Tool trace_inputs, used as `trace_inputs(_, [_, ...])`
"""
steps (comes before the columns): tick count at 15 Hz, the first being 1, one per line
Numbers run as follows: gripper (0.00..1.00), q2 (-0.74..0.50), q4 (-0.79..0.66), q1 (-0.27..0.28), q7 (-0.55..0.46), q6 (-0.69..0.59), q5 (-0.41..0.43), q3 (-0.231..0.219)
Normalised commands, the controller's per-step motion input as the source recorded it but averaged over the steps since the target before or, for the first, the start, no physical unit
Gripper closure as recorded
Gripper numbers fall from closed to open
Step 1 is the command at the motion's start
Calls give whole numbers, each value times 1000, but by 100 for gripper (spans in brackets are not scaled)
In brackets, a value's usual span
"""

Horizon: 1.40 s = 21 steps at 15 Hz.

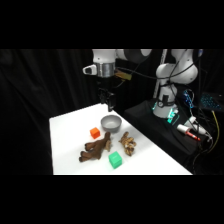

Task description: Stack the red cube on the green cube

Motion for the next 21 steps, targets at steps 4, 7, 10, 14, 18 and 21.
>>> trace_inputs(4, [0,66,85,-16,-78,34,28,-19])
trace_inputs(7, [0,168,227,-55,-216,59,32,-56])
trace_inputs(10, [0,183,280,-89,-320,40,60,-76])
trace_inputs(14, [0,232,297,-92,-410,54,138,-53])
trace_inputs(18, [0,351,322,-91,-420,107,224,-8])
trace_inputs(21, [0,402,355,-106,-343,80,200,26])
